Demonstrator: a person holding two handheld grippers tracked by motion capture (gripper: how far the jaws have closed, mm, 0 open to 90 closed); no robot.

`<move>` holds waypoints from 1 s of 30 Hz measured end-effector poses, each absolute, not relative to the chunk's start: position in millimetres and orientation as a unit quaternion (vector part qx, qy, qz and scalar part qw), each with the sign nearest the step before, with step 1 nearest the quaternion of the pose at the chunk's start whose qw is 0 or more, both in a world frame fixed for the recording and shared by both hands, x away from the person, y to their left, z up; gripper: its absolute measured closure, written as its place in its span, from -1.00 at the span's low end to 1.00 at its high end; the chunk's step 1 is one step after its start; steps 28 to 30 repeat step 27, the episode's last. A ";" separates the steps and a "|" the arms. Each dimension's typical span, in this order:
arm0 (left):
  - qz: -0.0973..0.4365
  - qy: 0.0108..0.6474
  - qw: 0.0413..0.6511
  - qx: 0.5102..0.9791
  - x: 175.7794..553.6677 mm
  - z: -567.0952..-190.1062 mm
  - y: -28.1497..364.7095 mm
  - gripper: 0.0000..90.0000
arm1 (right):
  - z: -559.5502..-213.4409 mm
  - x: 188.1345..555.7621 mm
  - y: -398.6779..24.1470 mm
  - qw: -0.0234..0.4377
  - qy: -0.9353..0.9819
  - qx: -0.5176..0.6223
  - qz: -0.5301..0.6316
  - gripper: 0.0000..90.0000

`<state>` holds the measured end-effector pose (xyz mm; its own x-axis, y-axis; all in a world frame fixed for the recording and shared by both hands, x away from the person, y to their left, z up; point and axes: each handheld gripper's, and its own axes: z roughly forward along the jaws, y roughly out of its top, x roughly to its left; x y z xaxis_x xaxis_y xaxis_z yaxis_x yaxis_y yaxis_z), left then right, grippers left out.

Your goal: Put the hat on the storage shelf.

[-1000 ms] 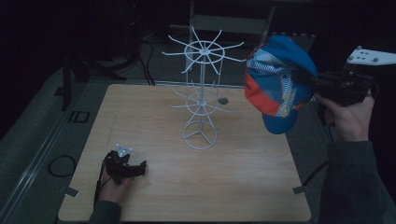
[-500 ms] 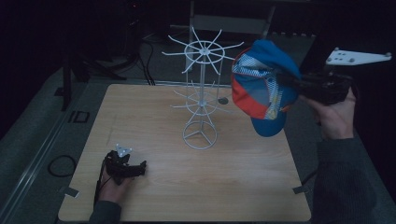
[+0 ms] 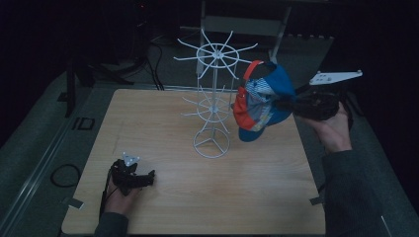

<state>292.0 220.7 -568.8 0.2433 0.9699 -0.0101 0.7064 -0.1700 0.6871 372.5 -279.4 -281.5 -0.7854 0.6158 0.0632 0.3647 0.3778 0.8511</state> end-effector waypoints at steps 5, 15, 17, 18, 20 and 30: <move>0.223 0.573 0.295 0.732 292.1 -568.9 220.8 -0.95 | -285.7 372.8 -275.3 0.137 0.825 0.300 0.458 0.38; 0.224 0.572 0.295 0.732 292.1 -568.8 220.8 -0.95 | -298.5 369.4 -277.6 0.158 0.839 0.316 0.413 -0.24; 0.224 0.573 0.295 0.731 292.2 -568.9 220.8 -0.95 | -302.3 369.0 -279.0 0.160 0.840 0.321 0.408 -0.31; 0.224 0.573 0.295 0.731 292.2 -568.9 220.7 -0.95 | -304.4 368.8 -279.6 0.161 0.840 0.322 0.405 -0.32; 0.224 0.574 0.296 0.730 292.2 -569.0 220.5 -0.95 | -309.2 368.2 -280.3 0.163 0.842 0.325 0.399 -0.35; 0.225 0.574 0.297 0.729 292.3 -569.1 220.4 -0.95 | -329.0 363.6 -275.2 0.162 0.851 0.328 0.376 -0.42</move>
